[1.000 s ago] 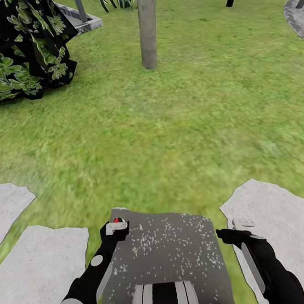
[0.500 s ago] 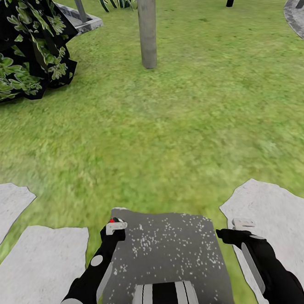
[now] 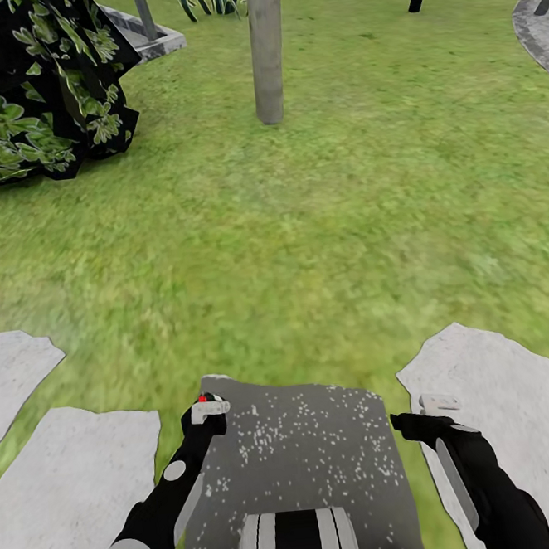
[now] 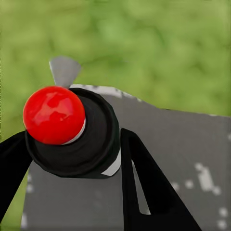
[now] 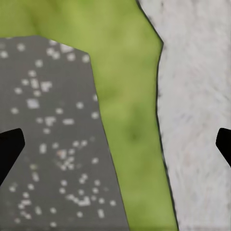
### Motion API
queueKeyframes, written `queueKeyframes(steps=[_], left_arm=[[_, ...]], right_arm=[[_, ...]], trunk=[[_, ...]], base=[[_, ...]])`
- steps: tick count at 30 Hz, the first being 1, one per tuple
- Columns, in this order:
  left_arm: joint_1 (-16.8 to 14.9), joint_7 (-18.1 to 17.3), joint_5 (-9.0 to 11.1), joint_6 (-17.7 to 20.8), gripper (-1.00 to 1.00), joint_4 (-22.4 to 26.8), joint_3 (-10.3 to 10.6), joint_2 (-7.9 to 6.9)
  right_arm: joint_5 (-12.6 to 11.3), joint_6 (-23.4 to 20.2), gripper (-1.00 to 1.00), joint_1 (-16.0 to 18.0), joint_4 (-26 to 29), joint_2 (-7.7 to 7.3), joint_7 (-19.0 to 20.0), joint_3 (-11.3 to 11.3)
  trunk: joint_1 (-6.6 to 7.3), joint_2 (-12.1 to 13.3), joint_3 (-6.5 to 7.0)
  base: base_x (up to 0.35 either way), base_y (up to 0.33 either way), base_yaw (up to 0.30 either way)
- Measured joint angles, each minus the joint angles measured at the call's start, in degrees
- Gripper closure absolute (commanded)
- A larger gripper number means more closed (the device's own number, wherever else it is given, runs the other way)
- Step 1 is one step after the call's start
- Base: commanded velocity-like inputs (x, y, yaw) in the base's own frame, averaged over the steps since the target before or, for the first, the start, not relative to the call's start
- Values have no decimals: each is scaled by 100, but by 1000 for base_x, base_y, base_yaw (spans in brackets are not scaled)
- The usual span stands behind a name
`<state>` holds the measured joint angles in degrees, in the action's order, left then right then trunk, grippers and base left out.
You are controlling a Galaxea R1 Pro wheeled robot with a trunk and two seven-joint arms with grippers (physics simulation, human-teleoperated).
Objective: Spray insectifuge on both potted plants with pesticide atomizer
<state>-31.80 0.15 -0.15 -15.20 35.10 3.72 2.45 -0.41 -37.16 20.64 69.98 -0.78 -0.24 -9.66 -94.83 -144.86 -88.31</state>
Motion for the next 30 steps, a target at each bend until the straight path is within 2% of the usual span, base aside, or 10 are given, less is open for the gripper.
queueKeyframes(steps=[30], left_arm=[[-4, 7, -1, 60, 100, 106, -9, 5]], right_arm=[[6, 0, -100, 0, 7, 9, 0, 9]], trunk=[[78, 40, 664]], base=[[0, 0, 0]])
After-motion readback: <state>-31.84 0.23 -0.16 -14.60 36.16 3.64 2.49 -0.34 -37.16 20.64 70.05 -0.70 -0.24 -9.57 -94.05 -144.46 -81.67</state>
